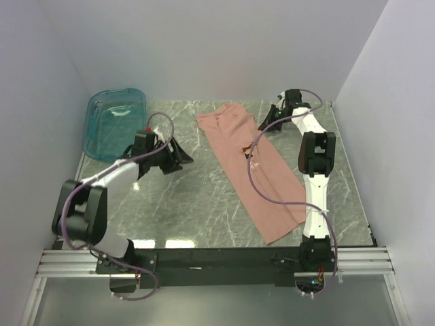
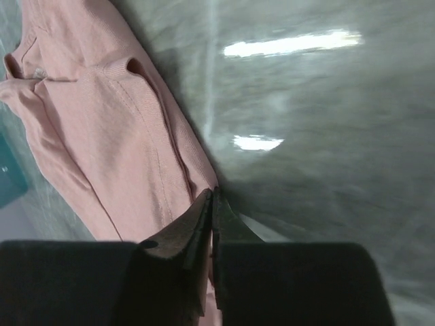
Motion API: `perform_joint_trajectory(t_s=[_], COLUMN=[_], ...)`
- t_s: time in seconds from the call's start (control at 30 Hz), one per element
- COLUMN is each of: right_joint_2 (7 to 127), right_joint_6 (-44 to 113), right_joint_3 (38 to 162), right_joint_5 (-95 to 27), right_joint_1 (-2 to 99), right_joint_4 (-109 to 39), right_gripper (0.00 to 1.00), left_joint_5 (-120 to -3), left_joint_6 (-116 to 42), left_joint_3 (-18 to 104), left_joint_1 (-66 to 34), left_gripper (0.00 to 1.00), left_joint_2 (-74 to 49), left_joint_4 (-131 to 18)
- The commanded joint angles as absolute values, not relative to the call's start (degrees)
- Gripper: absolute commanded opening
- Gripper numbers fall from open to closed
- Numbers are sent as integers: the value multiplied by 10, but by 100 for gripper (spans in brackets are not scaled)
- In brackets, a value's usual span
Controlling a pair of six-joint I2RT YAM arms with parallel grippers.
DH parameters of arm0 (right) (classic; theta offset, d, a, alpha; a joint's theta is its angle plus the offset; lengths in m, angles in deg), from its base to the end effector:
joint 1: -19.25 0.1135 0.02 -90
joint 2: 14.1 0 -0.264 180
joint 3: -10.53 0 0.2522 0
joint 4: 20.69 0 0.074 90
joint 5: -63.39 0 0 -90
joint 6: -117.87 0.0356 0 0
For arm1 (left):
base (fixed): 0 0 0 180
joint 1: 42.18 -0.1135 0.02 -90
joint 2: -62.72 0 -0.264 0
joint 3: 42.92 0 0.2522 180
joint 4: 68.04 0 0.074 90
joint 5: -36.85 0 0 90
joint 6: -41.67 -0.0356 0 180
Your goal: Fold and stack the t-shirts
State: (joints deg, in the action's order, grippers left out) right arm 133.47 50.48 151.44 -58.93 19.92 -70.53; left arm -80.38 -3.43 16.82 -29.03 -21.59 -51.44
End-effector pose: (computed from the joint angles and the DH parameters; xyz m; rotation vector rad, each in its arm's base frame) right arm 0.5505 0.0255 0.1390 0.2666 2.5430 0.8776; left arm 0.2911 -0.0847 0.2018 -0.4049 2.3935 -1.0425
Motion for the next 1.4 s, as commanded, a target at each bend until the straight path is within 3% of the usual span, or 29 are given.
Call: perform_joint_trajectory(t_s=[0.0, 0.27, 0.4, 0.67, 1.17, 1.37], right_joint_2=[1286, 1191, 1097, 945, 929, 929], right_joint_6=[492, 315, 207, 148, 140, 135], right_joint_3=[1514, 1451, 1368, 1216, 1172, 1173], right_joint_5=[-577, -678, -727, -788, -868, -880], right_joint_1=[175, 145, 136, 134, 98, 94], right_joint_4=[-704, -753, -780, -789, -807, -813], right_gripper=[13, 48, 50, 50, 50, 50], left_joint_5=[-769, -713, -691, -703, -727, -726], left_joint_6=[-25, -18, -12, 1, 55, 93], left_joint_3=[259, 506, 626, 813, 972, 985], left_joint_1=[-288, -286, -285, -285, -299, -299], left_gripper=[70, 62, 59, 53, 42, 33], left_joint_2=[-280, -488, -573, -734, -871, -888], left_joint_4=[-509, -443, -419, -388, -375, -391])
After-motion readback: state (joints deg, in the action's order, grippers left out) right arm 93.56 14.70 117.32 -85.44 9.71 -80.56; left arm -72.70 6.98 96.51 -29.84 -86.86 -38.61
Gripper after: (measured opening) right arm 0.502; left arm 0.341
